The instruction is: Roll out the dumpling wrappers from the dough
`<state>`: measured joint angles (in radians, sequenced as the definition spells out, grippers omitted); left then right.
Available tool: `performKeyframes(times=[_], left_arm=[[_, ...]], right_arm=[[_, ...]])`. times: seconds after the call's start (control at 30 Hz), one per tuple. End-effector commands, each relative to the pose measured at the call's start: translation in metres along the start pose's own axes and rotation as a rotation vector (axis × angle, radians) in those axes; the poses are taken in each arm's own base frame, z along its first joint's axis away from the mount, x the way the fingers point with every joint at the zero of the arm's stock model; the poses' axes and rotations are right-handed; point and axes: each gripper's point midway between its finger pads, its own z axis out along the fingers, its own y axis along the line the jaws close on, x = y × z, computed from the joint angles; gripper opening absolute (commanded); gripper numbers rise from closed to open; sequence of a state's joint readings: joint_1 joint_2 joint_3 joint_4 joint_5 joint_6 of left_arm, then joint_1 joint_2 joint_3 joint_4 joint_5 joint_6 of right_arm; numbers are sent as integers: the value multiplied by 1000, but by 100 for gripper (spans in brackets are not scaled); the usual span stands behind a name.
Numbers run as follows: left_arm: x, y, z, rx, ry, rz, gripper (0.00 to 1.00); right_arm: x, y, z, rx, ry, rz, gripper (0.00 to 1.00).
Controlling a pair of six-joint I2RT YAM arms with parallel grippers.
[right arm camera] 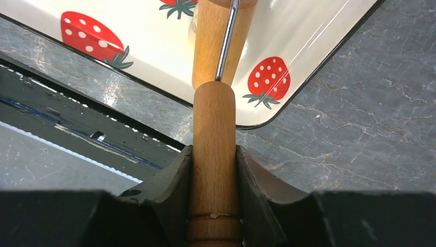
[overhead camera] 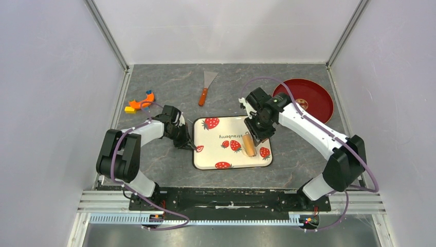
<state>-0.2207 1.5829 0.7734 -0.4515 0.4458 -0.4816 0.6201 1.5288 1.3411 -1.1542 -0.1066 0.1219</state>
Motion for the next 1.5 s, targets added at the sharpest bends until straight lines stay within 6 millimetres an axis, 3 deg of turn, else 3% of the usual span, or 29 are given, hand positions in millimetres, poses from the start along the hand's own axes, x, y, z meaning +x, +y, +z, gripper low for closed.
performKeyframes(times=[0.0, 0.23, 0.37, 0.93, 1.23, 1.47], left_arm=[[-1, 19, -4, -97, -10, 22, 2], [2, 21, -4, -103, -3, 25, 2], [2, 23, -4, -108, -1, 28, 2], [4, 26, -3, -124, 3, 29, 2], [4, 26, -4, -126, 2, 35, 2], [6, 30, -2, -133, 10, 40, 2]], right_arm=[[-12, -4, 5, 52, -30, -6, 0], [13, -16, 33, 107, 80, -17, 0], [27, -34, 41, 197, 153, -28, 0], [73, -25, 83, 87, 360, -59, 0], [73, -12, 99, 9, 378, -44, 0], [74, -27, 107, 84, 411, -57, 0]])
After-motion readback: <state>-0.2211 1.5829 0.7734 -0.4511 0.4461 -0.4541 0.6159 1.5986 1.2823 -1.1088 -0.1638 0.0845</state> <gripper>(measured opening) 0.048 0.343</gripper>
